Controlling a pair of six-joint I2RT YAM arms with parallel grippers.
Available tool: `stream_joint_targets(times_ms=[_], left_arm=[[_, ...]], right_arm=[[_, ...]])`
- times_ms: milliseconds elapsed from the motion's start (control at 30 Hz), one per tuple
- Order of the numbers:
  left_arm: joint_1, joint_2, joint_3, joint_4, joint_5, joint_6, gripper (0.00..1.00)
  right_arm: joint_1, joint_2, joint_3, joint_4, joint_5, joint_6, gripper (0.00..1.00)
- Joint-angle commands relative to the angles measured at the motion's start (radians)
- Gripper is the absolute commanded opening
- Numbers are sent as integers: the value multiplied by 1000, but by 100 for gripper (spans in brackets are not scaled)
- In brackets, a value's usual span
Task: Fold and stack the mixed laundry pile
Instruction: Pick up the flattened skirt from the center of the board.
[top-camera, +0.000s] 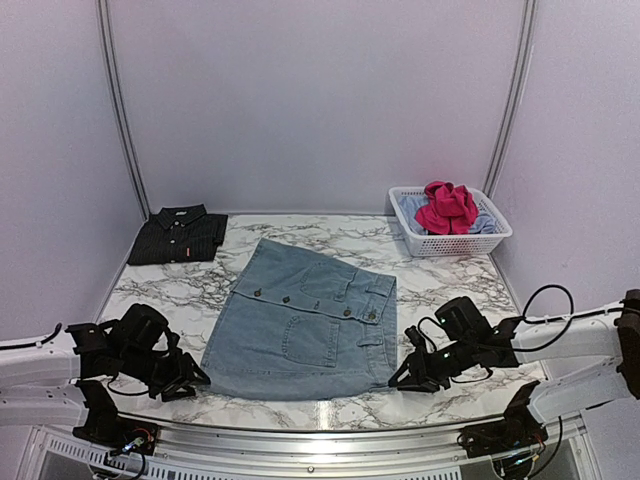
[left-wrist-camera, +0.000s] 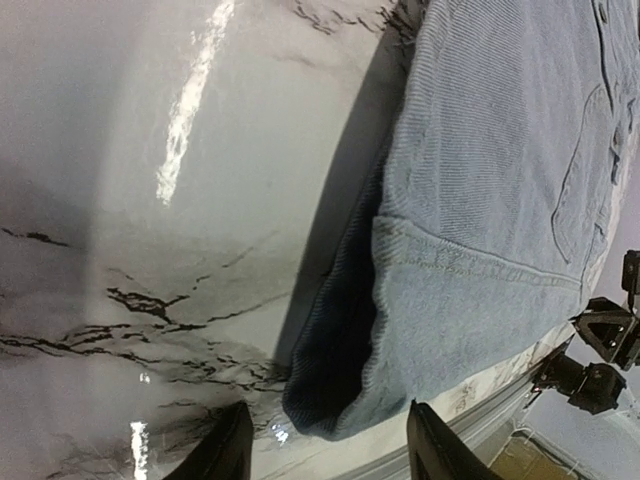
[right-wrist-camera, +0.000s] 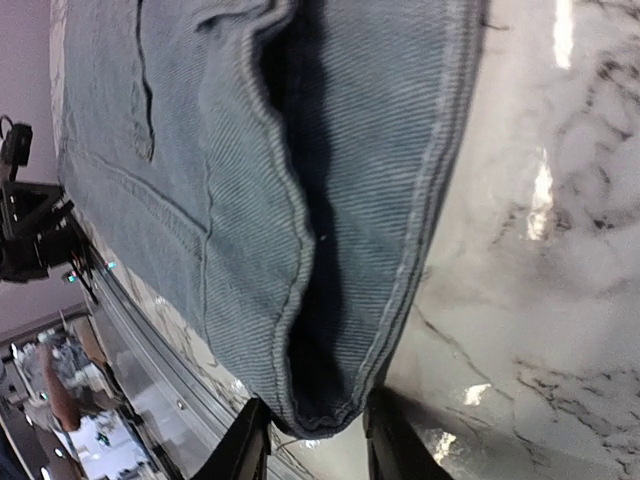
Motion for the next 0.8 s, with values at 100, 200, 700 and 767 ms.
stream_joint_targets(times_ms=[100, 200, 700, 767], left_arm=[[-4, 47, 10, 46, -2, 3, 30], [-6, 36, 29, 29, 20, -7, 9], [-43, -14, 356, -253, -14, 60, 0], [-32, 47, 439, -284, -48, 97, 0]], right_arm=[[8, 38, 54, 1, 12, -11, 12], [8, 6, 74, -43, 13, -12, 0], [47, -274, 129, -177, -5, 187, 0], [4, -291, 161, -221, -2, 180, 0]])
